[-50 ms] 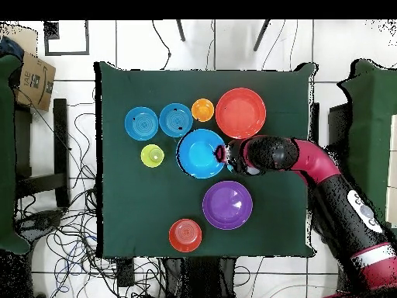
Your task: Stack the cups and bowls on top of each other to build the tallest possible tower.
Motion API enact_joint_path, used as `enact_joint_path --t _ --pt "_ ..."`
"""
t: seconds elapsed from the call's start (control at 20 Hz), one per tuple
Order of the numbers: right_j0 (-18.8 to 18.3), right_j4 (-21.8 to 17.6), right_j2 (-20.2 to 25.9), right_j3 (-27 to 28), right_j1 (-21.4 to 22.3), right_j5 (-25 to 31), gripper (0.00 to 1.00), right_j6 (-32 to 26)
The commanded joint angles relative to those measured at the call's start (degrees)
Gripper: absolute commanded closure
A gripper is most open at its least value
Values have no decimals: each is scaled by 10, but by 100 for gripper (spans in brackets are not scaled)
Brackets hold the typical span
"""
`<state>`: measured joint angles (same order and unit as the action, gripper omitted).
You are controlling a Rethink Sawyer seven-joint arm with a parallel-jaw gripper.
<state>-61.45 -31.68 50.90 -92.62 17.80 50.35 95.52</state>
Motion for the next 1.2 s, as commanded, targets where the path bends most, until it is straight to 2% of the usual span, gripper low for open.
enact_joint_path --t 0.05,0.3,1.2 --pt "3 -36 -6 -9 -25 -55 100 -97" --pt "-1 -38 -6 -6 -32 -63 100 -98" --pt "-5 -28 -6 4 -27 -19 100 -122"
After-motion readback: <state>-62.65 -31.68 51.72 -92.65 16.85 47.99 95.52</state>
